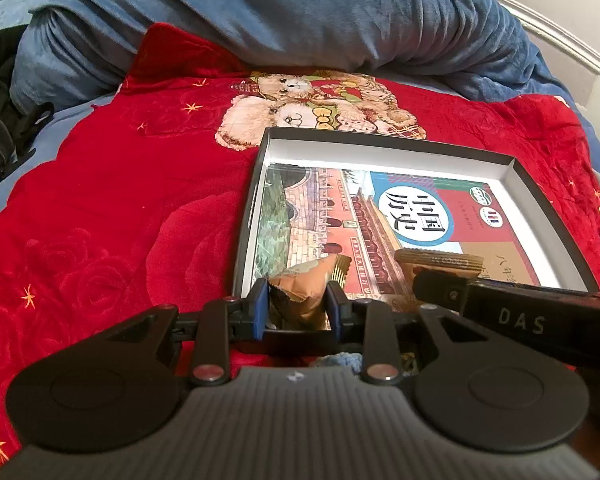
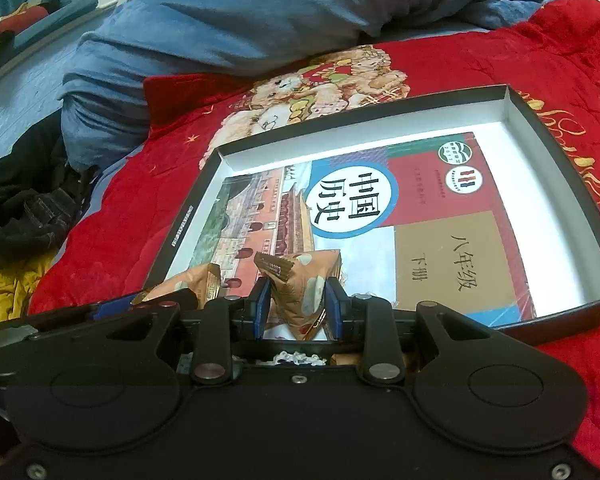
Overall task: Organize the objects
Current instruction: 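Lower both held packets onto the textbook inside the box lid, then open both grippers to release the packets into the box lid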
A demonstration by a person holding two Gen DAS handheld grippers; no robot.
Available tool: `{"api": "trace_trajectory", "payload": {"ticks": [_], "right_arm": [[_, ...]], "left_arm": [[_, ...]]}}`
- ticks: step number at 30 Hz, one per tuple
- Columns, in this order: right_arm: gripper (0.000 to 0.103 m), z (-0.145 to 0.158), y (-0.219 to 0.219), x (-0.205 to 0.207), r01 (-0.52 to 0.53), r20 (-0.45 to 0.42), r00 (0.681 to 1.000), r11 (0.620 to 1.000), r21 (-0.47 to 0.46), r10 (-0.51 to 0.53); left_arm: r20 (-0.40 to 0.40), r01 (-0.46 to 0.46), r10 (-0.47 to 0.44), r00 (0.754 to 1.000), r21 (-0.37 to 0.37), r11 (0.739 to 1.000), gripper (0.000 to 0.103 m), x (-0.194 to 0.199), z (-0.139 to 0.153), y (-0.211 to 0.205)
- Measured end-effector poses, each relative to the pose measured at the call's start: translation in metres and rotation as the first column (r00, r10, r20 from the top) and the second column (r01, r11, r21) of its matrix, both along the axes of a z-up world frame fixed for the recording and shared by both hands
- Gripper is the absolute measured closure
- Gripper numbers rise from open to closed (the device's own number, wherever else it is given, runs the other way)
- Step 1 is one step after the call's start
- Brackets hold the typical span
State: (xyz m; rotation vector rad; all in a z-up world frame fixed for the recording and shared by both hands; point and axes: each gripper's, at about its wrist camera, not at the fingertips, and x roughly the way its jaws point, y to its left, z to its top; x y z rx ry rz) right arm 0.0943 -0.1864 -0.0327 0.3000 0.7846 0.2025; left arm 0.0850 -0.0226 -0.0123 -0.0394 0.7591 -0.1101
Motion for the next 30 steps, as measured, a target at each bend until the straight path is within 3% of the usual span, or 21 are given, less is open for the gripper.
{"api": "trace_trajectory", "payload": {"ticks": [21, 24, 26, 30], "right_arm": [[0.074, 0.0004, 0.0046, 0.0047, -0.033, -0.043, 0.999, 0.999, -0.012, 0.032], [0.074, 0.0003, 0.0047, 0.0046, -0.032, -0.045, 0.998, 0.999, -0.008, 0.031], [0.074, -0.0001, 0.0037, 0.0044, -0.032, -0.045, 0.998, 1.000, -0.001, 0.031], [0.073, -0.0001, 0.0002, 0.0033, -0.025, -0.040, 0.999, 0.999, 0.022, 0.026]], "left_arm": [[-0.015, 0.014, -0.014, 1.000, 0.000, 1.000, 0.067, -0.0006, -0.0011, -0.0037], [-0.014, 0.013, -0.013, 1.000, -0.002, 1.000, 0.059, -0.0019, -0.0018, -0.0057], [-0.011, 0.009, -0.009, 1.000, 0.003, 1.000, 0.059, -0.0024, -0.0020, -0.0065], [-0.015, -0.002, 0.002, 1.000, -0.007, 1.000, 0.048, -0.0022, -0.0017, -0.0028]]}}
